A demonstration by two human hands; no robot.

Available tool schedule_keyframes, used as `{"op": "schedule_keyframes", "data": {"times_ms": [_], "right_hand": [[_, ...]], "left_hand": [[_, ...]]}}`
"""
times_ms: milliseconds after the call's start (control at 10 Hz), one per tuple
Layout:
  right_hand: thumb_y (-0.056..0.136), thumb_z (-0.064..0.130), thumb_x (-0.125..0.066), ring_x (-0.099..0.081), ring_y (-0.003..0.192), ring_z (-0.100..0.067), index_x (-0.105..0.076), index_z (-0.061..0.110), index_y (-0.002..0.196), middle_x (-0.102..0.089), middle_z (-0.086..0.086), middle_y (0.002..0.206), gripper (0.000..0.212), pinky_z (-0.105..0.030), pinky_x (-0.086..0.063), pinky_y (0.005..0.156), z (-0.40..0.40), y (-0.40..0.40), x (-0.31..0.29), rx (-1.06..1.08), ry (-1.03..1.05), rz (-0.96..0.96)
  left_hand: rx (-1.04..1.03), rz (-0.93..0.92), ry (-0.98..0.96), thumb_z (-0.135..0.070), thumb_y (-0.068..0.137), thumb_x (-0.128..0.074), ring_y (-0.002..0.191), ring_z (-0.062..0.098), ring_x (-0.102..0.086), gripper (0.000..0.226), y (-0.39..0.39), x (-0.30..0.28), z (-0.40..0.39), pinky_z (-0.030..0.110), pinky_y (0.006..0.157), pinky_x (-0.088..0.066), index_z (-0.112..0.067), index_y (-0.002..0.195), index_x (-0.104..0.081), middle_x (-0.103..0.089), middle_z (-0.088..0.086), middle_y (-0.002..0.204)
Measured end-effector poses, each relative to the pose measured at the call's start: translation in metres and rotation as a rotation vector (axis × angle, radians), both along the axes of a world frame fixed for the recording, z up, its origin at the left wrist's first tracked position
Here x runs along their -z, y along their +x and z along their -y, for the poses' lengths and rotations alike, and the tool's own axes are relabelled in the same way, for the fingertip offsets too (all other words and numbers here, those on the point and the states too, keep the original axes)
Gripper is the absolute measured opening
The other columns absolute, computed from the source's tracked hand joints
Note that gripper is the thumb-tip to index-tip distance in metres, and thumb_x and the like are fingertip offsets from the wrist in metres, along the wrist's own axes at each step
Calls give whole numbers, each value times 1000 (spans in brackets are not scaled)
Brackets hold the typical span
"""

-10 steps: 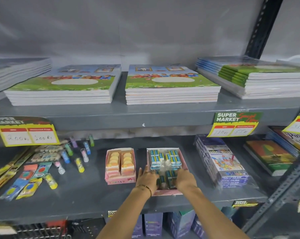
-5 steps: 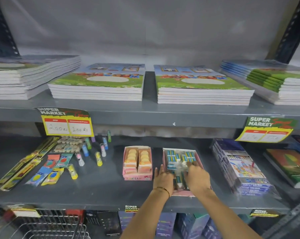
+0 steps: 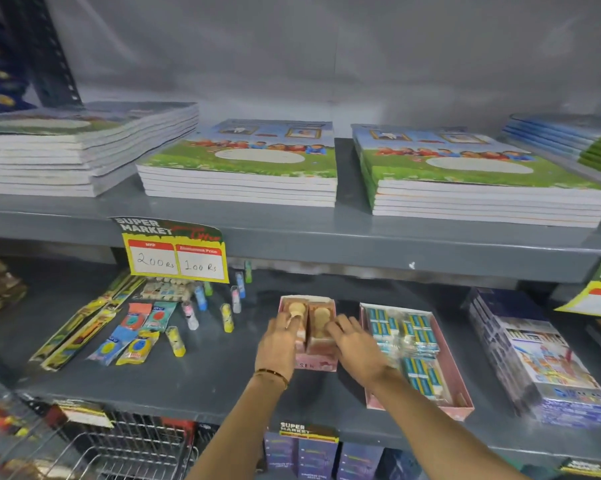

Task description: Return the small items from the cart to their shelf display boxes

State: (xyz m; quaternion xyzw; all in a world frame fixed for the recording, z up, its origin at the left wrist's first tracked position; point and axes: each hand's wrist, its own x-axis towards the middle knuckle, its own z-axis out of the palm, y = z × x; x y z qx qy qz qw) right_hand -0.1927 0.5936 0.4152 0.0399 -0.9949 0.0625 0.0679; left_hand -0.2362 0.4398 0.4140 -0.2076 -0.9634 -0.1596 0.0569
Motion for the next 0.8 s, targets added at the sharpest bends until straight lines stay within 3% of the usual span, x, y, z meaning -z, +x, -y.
{"op": "schedule_keyframes", "data": {"times_ms": [100,200,300,400,500,600,700,800], "right_hand": [[81,-2,-56,-44,120,-31,-44,12,127,-45,-11,135,50,-41,-46,96,5,-12,0,18,-15,30],[78,-8,-50,-42,120,-31,-38,11,131,-39,-11,139,58,-43,-49,93,10,-19,2,41,2,45],[73,-11,-54,-49,113,-34,-44,8,126,-46,-13,131,57,-44,-54,83,14,-19,10,80,-2,3],[45,-3,-78,-66,77,-27,-63,11,97,-67,-9,94,56,-36,-58,55,18,-16,9,93,34,-80],[23,10,-85,-63,59,-17,-64,18,80,-66,0,73,61,-26,-54,45,22,-2,2,113,96,-118],[28,15,-87,-63,61,-17,-62,18,82,-66,1,74,60,-27,-55,49,26,17,-3,123,102,-133],[48,12,-84,-64,73,-24,-62,12,91,-66,-6,83,48,-34,-56,60,28,43,-18,112,91,-126],[53,18,-83,-64,71,-24,-62,12,87,-65,-6,80,41,-33,-56,60,26,71,-41,75,123,-270]], "left_hand": [[32,-31,-76,-4,90,-48,118,26,-46,50,-8,4,-2,34,98,-44,-17,137,-36,-42,8,139],[49,-119,-147,-11,60,-79,82,18,-65,47,-14,7,-3,26,69,-56,-22,105,-66,-69,1,101],[88,-119,-219,-15,25,-90,52,12,-62,54,-18,14,-2,19,44,-52,-22,76,-72,-71,-2,67],[88,-147,-197,-17,27,-92,52,13,-63,59,-17,15,1,20,45,-53,-22,81,-72,-72,-2,71],[83,-102,-163,-18,44,-88,65,15,-66,55,-2,7,8,24,56,-56,-23,96,-68,-72,-3,86],[60,-104,-176,-9,82,-60,103,27,-59,43,19,-9,11,37,86,-49,-17,123,-51,-61,5,120],[23,-201,-187,-18,72,-72,94,25,-65,44,39,-28,14,35,78,-53,-15,114,-60,-67,6,110],[61,-236,-131,-28,49,-86,72,22,-69,52,62,-39,11,29,61,-56,-14,96,-69,-73,4,88]]}}
